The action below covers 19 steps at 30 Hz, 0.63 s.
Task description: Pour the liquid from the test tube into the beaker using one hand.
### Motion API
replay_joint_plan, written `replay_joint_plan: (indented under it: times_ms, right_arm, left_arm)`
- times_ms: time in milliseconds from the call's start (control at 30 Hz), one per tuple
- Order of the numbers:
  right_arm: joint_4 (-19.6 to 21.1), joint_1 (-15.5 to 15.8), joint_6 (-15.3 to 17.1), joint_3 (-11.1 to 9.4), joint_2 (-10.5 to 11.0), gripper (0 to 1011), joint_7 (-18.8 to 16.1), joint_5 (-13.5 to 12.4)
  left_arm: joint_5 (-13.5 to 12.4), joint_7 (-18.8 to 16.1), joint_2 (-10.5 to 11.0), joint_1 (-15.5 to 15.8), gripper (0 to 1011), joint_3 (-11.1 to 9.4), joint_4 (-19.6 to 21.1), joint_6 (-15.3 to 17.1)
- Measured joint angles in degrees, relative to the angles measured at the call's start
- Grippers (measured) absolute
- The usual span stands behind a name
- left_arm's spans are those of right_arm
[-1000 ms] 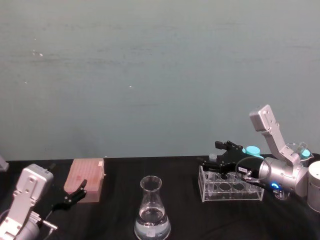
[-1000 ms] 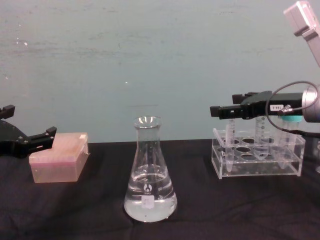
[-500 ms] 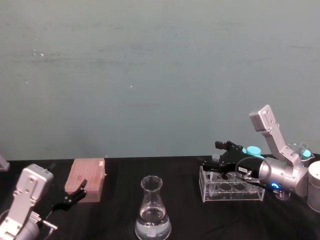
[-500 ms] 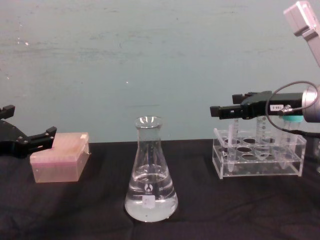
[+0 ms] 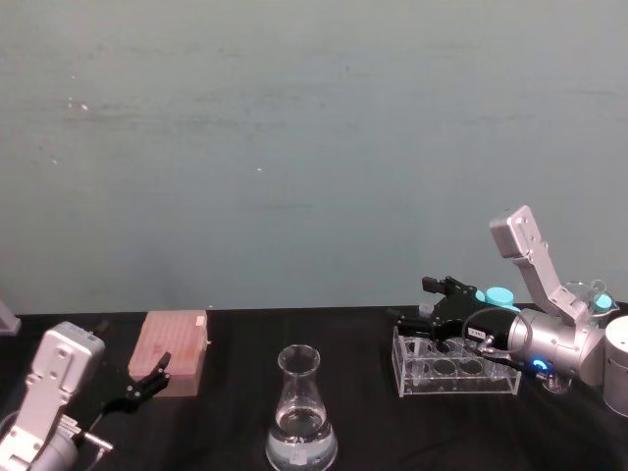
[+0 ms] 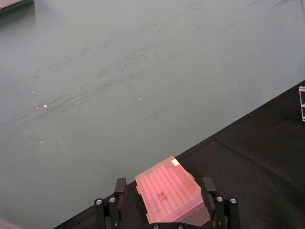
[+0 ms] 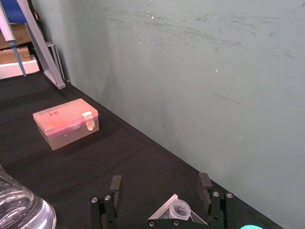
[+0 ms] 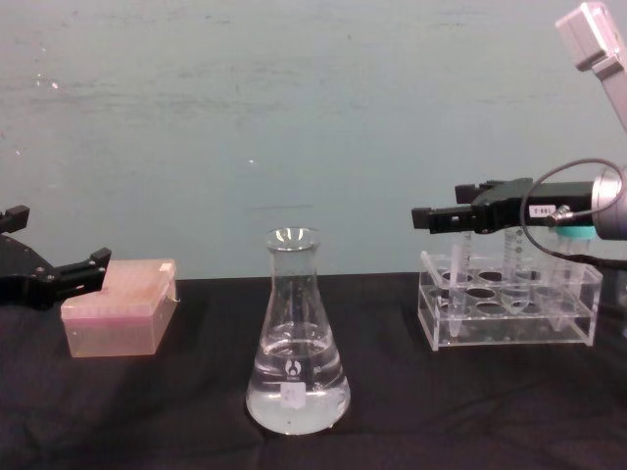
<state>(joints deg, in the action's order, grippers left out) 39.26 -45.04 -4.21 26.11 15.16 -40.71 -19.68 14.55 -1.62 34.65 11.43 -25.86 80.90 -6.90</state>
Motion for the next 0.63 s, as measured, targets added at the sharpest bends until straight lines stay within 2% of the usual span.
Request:
replay_joint_plan:
  times_ms: [633]
  right_arm:
    - [0.0, 0.0, 0.0, 0.0, 0.0, 1003, 0.0, 0.0]
  left_arm:
    - [0.0, 0.0, 0.0, 0.0, 1000, 0.0, 0.0, 0.0]
